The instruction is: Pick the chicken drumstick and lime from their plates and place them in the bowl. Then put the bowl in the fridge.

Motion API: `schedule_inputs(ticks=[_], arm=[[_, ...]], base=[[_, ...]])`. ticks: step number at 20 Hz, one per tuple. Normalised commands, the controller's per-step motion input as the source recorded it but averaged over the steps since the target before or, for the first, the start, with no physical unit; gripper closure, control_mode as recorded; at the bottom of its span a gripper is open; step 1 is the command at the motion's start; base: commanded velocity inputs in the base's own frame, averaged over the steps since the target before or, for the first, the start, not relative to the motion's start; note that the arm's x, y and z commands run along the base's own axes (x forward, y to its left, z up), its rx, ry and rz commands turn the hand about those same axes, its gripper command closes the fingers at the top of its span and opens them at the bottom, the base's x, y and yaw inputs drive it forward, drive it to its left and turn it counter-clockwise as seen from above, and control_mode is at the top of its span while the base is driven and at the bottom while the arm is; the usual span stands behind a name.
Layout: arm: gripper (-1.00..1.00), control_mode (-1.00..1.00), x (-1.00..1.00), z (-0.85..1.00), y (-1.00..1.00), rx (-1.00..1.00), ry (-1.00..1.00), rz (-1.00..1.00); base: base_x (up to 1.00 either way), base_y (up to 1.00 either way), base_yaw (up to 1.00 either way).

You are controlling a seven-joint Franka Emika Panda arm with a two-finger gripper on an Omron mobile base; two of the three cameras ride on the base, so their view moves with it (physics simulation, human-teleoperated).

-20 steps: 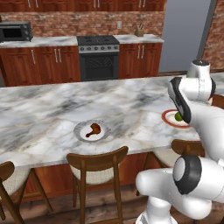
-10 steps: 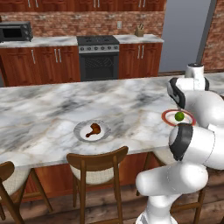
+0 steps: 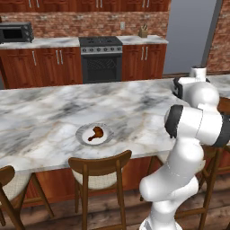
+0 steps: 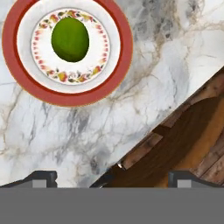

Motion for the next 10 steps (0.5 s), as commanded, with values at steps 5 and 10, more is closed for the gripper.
schedule_inputs(ticks=[5, 10], arm=[[-1.00, -1.00, 0.40, -0.36, -0.21, 0.06, 0.00, 0.00], [-1.00, -1.00, 0.41, -0.40, -0.08, 0.00, 0.00, 0.00]], base=[[0.00, 0.00, 0.00], [0.00, 0.00, 0.00]])
